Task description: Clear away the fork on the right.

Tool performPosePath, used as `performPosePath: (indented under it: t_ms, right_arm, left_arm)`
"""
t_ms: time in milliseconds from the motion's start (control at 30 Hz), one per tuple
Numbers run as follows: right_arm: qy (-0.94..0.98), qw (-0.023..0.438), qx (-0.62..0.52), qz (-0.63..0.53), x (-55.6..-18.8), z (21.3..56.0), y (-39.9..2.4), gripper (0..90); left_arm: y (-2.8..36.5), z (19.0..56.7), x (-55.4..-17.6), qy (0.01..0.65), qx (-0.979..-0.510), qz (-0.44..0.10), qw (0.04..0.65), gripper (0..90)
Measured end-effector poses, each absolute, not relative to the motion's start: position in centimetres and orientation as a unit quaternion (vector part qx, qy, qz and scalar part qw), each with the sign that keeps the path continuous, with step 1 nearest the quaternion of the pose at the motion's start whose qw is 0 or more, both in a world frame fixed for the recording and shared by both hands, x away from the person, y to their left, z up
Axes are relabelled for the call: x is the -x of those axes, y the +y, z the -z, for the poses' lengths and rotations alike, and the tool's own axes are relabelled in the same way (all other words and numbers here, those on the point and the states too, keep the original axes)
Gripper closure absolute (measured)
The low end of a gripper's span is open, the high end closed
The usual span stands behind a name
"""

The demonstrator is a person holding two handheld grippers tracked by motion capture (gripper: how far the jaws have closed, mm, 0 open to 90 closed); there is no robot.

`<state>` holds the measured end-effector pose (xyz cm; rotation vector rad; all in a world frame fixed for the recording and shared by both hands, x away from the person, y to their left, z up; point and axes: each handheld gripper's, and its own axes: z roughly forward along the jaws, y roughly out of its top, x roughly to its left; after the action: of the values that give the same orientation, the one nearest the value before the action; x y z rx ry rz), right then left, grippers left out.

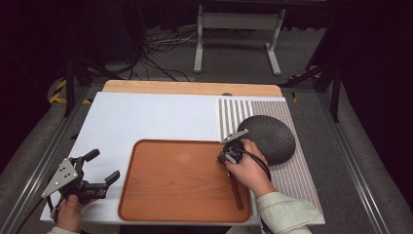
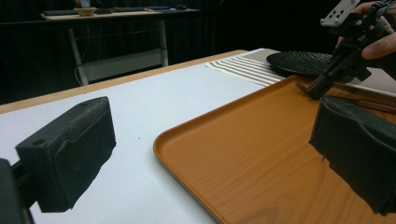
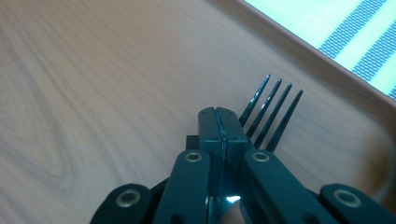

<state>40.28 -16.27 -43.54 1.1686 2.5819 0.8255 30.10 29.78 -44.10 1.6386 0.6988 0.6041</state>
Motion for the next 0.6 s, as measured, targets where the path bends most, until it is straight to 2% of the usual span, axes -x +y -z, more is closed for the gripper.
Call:
performPosePath:
  t_ms: [600]
  right_arm:
    - [0.858,0.104,-0.422,-0.273,-40.6,43.4,-18.4,90.0]
  left_arm:
    - [29.7,44.2,-30.2,0.301,-0.704,-0.259,0.589,0.8]
